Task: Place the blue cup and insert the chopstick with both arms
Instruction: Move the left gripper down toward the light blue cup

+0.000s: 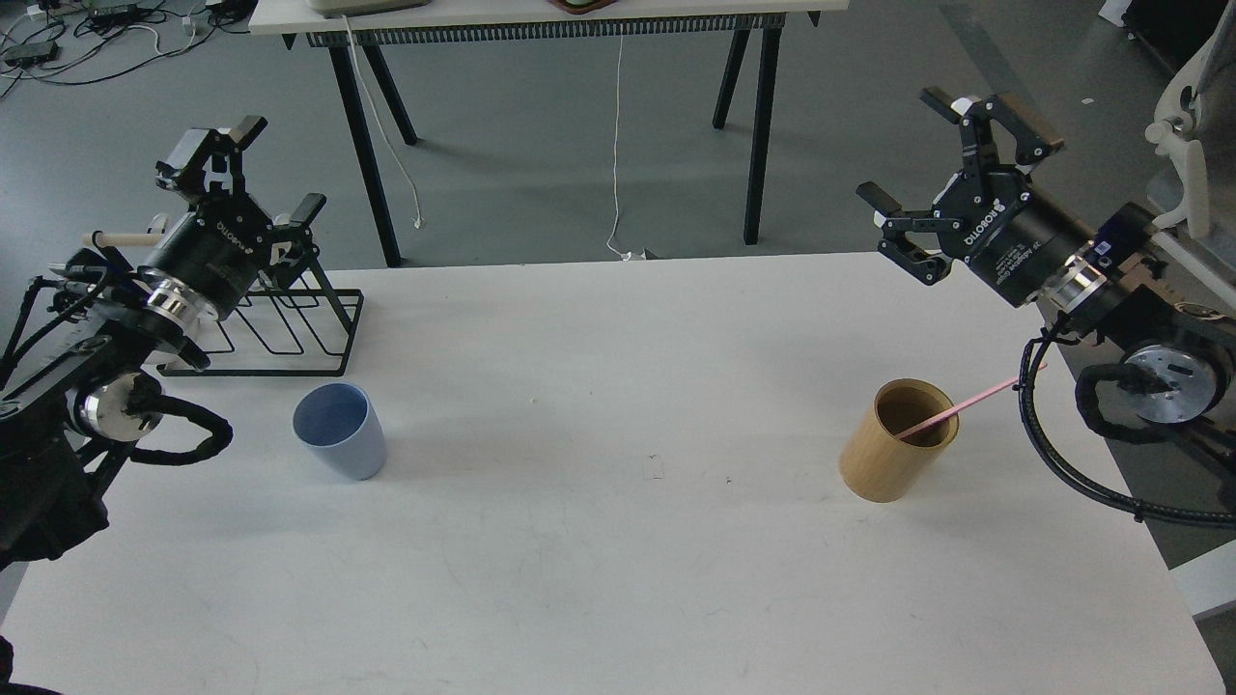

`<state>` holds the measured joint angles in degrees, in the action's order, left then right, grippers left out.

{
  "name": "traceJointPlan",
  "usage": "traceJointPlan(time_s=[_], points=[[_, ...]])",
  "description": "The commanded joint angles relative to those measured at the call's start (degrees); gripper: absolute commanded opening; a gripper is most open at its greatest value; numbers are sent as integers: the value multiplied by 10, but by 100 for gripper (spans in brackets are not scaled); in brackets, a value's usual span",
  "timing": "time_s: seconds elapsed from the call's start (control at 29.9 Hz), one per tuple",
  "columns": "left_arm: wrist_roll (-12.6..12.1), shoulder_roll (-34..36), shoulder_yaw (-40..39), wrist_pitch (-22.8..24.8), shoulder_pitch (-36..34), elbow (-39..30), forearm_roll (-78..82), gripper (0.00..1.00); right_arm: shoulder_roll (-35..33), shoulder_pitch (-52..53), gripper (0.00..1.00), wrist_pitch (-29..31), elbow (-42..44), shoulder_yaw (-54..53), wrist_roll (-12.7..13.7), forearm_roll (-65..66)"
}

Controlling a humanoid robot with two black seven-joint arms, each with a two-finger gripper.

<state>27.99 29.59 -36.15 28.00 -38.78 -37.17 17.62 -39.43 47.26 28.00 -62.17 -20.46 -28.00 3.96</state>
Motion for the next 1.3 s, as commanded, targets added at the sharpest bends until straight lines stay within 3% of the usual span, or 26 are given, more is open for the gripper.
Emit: traceJointPlan(time_s=[0.0, 0.27, 0.43, 0.5, 0.67, 0.94, 1.14, 1.27], points=[[0, 10, -8, 0, 0, 0, 0, 100, 6, -1, 98, 0, 0, -5, 0, -1], [0, 50, -30, 0, 1, 10, -1, 100, 6, -7, 98, 0, -1, -5, 0, -1], [0, 18, -38, 0, -37, 96, -11, 100, 6, -6, 98, 0, -1, -5, 0, -1], [0, -17, -35, 0, -45, 91, -12, 100, 4, -4, 98, 0, -1, -5, 0, -1], [0, 11, -43, 0, -47, 58, -12, 100, -10, -9, 98, 0, -1, -14, 0, -1], [0, 141, -35, 0, -81, -111, 42, 100, -57, -12, 98, 0, 1, -52, 0, -4], [0, 274, 5, 0, -82, -340, 323, 100, -63, -16, 98, 0, 3, -54, 0, -5], [0, 353, 96, 0, -83, -410, 485, 100, -63, -28, 98, 0, 4, -54, 0, -5]])
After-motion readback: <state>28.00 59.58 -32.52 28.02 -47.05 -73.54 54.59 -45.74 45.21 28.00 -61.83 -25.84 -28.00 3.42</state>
